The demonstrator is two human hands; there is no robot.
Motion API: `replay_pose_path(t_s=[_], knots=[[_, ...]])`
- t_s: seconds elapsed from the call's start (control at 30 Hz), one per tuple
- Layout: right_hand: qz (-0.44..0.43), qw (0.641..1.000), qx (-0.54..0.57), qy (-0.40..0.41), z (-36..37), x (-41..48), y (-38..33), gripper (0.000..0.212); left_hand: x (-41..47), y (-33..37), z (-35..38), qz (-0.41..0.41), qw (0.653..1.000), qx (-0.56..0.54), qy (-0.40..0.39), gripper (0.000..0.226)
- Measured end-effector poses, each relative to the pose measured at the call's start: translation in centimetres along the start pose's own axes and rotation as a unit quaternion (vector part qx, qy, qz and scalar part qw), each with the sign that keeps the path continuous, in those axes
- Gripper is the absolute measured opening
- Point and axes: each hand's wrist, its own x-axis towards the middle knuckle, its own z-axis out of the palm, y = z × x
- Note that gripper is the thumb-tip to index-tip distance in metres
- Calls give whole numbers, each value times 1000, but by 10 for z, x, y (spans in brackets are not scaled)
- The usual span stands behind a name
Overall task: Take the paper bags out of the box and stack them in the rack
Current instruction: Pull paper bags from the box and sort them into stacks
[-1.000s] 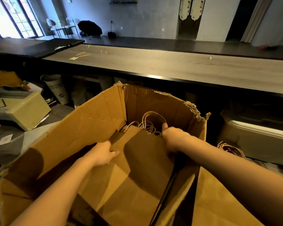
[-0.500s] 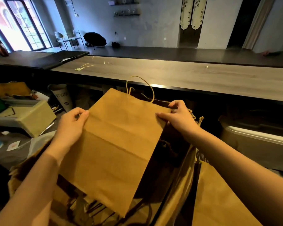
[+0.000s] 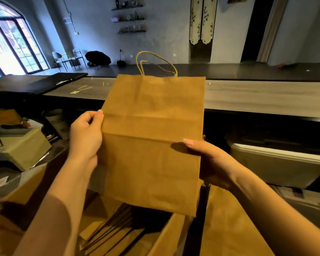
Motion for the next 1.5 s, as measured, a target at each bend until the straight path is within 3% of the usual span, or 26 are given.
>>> replay_pose_path(t_s=[0.1, 0.27, 0.37, 0.43, 0.5, 0.57, 0.73, 0.9, 1.1, 1.2, 1.33, 1.5], knots=[[-28, 997, 59, 41, -17, -10, 16, 16, -18, 15, 25, 19, 1000, -17, 3, 32], [-93, 980, 96, 147, -53, -27, 39, 31, -68, 41, 57, 115, 990, 74, -37, 18], [-118, 965, 48, 231, -77, -39, 49, 53, -99, 47, 73, 167, 975, 103, -99, 12], [-124, 950, -18, 285, -91, -49, 57, 68, -116, 45, 82, 157, 971, 113, -143, 9], [-136, 929, -102, 328, -101, -58, 66, 58, -129, 38, 88, 127, 967, 118, -186, 11], [-149, 907, -154, 363, -109, -65, 74, 41, -139, 27, 94, 102, 959, 126, -234, 29], [-143, 862, -227, 430, -137, -84, 107, 54, -178, 4, 115, 100, 920, 226, -304, 52], [-134, 832, -258, 472, -157, -105, 139, 47, -209, -16, 131, 101, 896, 264, -342, 63], [-66, 824, -278, 490, -178, -135, 177, 53, -230, -69, 146, -6, 848, 304, -434, 56], [-36, 817, -297, 493, -178, -145, 194, 56, -238, -89, 151, -48, 816, 344, -462, 67], [27, 802, -359, 478, -181, -146, 213, 74, -242, -105, 152, -100, 779, 397, -474, 73], [71, 804, -411, 424, -183, -137, 218, 101, -241, -126, 148, -91, 745, 447, -488, 73]])
